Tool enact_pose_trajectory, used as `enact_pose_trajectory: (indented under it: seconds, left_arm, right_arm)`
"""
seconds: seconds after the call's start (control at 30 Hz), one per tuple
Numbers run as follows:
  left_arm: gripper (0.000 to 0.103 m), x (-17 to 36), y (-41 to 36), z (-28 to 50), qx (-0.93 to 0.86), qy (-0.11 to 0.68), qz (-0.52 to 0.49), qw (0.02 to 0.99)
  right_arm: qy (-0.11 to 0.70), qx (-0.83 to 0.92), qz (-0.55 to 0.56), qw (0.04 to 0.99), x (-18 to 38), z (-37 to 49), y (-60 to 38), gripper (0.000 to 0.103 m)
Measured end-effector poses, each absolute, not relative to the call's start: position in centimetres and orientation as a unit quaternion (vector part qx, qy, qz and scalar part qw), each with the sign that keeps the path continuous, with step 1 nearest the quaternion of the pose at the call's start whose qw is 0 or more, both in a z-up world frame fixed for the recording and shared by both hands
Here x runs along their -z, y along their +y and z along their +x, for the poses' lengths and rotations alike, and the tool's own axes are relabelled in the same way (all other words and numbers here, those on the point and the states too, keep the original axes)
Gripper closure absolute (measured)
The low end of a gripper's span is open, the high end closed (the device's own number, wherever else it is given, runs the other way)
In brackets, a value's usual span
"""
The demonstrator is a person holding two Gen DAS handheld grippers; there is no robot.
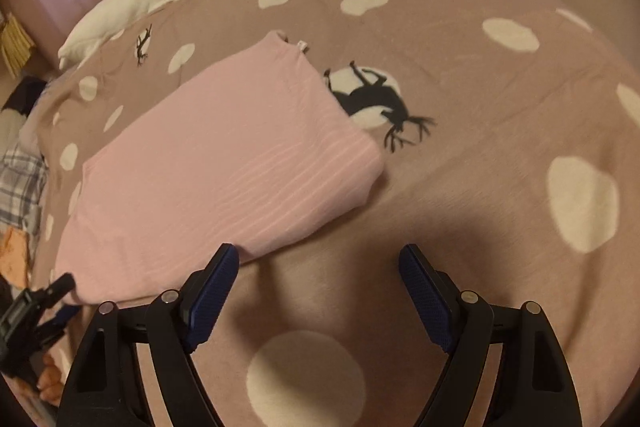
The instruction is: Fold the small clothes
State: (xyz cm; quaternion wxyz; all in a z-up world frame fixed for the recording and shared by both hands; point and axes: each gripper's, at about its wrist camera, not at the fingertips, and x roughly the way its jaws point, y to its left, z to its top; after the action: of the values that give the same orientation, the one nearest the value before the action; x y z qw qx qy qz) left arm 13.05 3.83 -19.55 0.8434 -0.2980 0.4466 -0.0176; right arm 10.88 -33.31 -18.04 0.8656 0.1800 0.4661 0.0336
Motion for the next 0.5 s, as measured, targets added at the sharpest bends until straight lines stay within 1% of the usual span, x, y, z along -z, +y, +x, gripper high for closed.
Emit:
enact_pose_trajectory:
  seconds: [0.07, 0.13, 0.17, 0.23, 0.3, 0.33, 0.37, 0.4, 0.43, 0.5]
  left_arm:
    - [0.037, 19.7, 3.7, 13.5, 0.019, 0.443, -0.300, 0.845]
    - [0.040, 19.9, 3.6, 13.8, 0.018, 0.439, -0.303, 0.845]
    - [0.044, 19.9, 3.6, 13.9, 0.016, 0.438, -0.302, 0.847]
    - [0.049, 19.9, 3.6, 14.4, 0.014, 0.438, -0.302, 0.847]
    - [0.056, 20.0, 3.6, 14.7, 0.009, 0.437, -0.306, 0.846]
    - [0.060, 20.0, 3.6, 14.9, 0.008, 0.437, -0.306, 0.846]
    - [0.070, 20.0, 3.5, 14.9, 0.011, 0.436, -0.306, 0.846]
    - [0.074, 19.9, 3.5, 14.9, 0.012, 0.435, -0.307, 0.846]
    - [0.076, 19.9, 3.5, 14.8, 0.009, 0.434, -0.305, 0.847]
    - [0.080, 19.3, 3.2, 14.3, 0.005, 0.429, -0.296, 0.853]
  right_arm:
    - [0.461, -0.040, 0.195, 0.865, 18.1, 11.2, -33.4, 0.019]
    - [0.456, -0.052, 0.212, 0.863, 18.3, 11.6, -33.6, 0.024]
    - [0.454, -0.057, 0.221, 0.861, 18.3, 12.0, -33.7, 0.025]
    - [0.449, -0.061, 0.236, 0.860, 18.4, 12.6, -33.9, 0.036]
    - [0.447, -0.065, 0.257, 0.855, 18.7, 13.3, -34.0, 0.042]
    - [0.445, -0.062, 0.268, 0.852, 18.8, 13.9, -34.2, 0.051]
    - [0.445, -0.063, 0.271, 0.851, 18.9, 14.1, -34.1, 0.056]
    - [0.443, -0.066, 0.272, 0.852, 18.9, 14.3, -34.0, 0.066]
    - [0.439, -0.069, 0.276, 0.852, 18.8, 14.4, -34.0, 0.077]
    - [0.432, -0.068, 0.275, 0.856, 18.3, 13.8, -33.8, 0.083]
